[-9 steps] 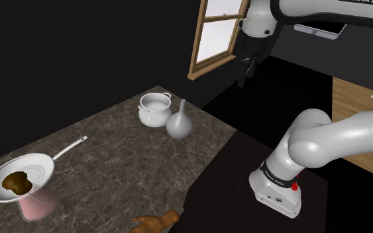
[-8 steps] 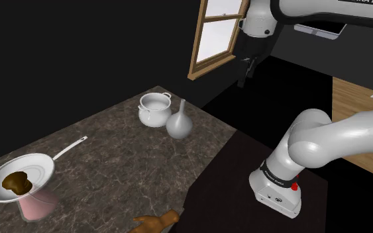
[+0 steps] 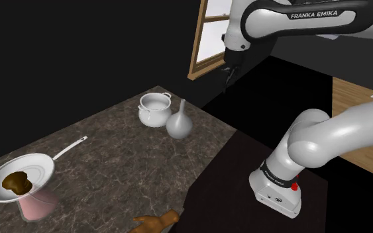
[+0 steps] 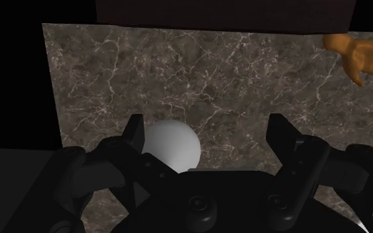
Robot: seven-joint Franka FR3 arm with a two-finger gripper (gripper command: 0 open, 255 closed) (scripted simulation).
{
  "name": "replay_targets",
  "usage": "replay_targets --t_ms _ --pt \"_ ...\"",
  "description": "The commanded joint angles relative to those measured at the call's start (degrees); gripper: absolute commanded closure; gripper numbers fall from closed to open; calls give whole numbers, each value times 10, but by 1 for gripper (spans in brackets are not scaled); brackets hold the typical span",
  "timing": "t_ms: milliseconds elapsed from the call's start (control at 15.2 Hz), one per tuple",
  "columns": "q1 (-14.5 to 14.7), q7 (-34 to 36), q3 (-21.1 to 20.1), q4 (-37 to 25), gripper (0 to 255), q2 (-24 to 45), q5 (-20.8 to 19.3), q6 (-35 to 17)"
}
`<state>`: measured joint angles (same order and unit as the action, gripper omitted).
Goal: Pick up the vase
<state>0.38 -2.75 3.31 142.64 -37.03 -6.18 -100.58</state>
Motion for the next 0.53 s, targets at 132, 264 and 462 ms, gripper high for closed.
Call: replay_targets --t_ms 132,264,462 --pt "-3 -8 16 -6 0 81 -1 -84" --pt "-3 -14 23 -13 0 122 0 -122" --pt "-4 -23 34 -30 0 187 5 -175"
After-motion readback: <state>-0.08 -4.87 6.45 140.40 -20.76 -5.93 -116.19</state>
